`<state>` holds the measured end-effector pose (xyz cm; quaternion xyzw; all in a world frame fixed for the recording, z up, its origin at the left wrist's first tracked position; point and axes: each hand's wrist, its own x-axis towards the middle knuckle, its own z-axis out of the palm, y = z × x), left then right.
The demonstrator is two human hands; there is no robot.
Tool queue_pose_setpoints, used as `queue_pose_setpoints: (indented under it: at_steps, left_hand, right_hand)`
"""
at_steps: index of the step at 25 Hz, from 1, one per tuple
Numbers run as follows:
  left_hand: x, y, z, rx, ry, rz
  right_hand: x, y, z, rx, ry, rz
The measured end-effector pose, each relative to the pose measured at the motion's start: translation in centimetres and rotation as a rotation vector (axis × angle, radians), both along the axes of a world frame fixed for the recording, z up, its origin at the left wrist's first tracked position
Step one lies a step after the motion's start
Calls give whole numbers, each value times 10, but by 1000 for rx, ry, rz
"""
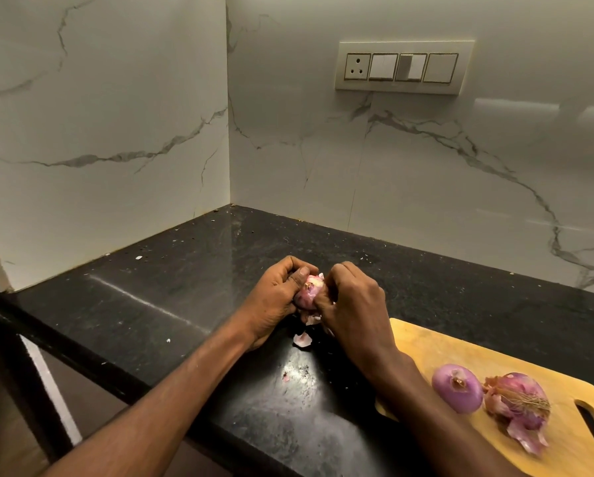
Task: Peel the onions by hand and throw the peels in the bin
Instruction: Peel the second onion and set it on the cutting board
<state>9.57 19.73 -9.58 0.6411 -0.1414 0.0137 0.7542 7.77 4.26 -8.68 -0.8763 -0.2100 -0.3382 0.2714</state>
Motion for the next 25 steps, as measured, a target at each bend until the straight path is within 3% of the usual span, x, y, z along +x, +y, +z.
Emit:
queue_pose_setpoints:
  at_steps: [5,10,13,20,25]
  left_hand:
    - [2,-1,1,18,25,64]
    - [-1,-2,7,10,77,148]
    - [1,-1,6,17,60,145]
    - [0,-3,9,14,111,226]
    - [3,-3,8,1,123,237]
  right_hand:
    - [8,-14,2,279,79,113]
    - [1,-19,11,104,245,415]
    - [-1,-18,10,94,221,423]
    - [-6,-8,15,567,246,401]
    - [-5,-6,16,649,245,284]
